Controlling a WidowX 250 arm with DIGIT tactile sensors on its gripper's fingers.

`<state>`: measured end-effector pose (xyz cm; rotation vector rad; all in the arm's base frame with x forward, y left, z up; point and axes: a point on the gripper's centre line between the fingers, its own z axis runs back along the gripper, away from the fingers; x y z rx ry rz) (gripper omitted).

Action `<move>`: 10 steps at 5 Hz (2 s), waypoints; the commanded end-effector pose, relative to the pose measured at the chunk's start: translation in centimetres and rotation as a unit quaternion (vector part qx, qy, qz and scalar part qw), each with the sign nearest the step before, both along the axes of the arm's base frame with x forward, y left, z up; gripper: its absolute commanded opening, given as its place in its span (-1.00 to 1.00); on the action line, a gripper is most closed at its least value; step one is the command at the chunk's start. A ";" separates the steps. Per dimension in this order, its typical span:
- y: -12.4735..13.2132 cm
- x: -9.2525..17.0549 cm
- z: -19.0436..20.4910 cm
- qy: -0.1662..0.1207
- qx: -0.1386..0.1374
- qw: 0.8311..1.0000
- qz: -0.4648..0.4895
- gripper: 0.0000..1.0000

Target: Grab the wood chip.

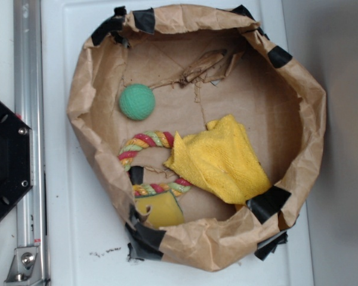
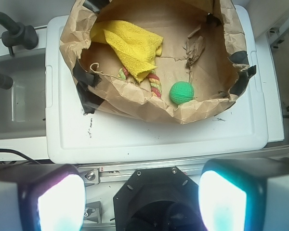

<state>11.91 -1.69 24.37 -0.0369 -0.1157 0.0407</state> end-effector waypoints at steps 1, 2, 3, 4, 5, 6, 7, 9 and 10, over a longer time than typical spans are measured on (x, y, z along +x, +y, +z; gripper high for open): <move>0.0 0.0 0.0 0.000 0.000 1.000 0.000 1.00; 1.4 5.0 -5.0 0.042 0.006 0.998 0.052 1.00; 2.0 10.0 -8.4 0.023 -0.013 0.994 0.110 1.00; 3.5 13.0 -11.0 -0.016 -0.001 0.984 0.176 1.00; 4.7 14.1 -13.5 -0.042 0.007 0.975 0.219 1.00; 6.7 15.0 -15.3 -0.058 0.043 0.968 0.240 1.00; 8.9 15.0 -16.3 -0.044 0.052 0.966 0.248 1.00; 11.2 16.9 -17.3 -0.033 0.032 0.971 0.235 1.00; 11.7 17.2 -17.8 -0.024 0.034 0.972 0.231 1.00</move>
